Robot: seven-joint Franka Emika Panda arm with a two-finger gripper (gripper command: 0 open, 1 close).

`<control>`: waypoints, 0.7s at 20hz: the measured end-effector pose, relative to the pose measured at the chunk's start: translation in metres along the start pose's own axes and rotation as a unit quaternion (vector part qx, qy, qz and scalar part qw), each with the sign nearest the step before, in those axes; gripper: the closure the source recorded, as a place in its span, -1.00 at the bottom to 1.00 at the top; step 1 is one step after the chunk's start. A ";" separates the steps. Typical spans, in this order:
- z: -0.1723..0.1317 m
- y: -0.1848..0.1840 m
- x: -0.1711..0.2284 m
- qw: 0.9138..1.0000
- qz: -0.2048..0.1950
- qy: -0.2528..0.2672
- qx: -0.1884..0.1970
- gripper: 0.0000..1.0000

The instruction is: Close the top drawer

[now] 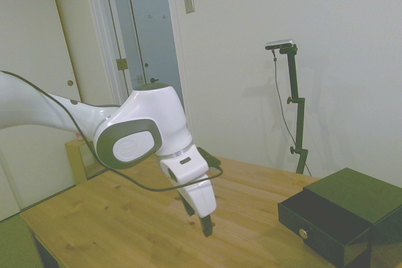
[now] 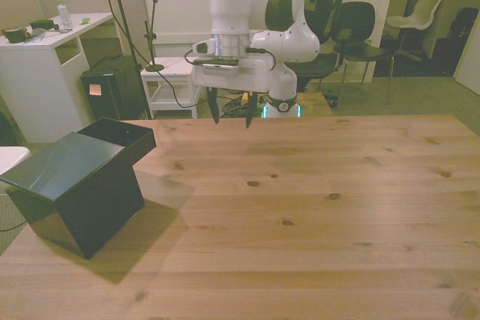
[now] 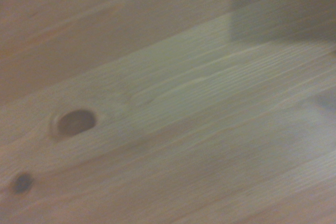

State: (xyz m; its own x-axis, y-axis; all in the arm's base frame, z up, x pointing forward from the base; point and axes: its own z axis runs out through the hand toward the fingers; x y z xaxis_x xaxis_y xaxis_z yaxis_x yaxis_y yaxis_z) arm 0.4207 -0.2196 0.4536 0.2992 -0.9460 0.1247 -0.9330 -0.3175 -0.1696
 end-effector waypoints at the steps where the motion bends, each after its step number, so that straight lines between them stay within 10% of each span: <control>1: -0.001 0.002 0.013 1.000 0.010 0.003 0.001 -1.00; 7: 0.005 0.009 0.076 0.998 0.054 0.016 -0.007 -1.00; 8: 0.005 0.010 0.085 0.998 0.057 0.019 -0.008 1.00; 14: 0.002 0.012 0.123 0.998 0.056 0.029 -0.008 1.00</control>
State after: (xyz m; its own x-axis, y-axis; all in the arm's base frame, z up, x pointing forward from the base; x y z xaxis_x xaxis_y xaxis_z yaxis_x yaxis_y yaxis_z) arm 0.4467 -0.3398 0.4649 0.1806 -0.9701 0.1619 -0.9633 -0.2077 -0.1700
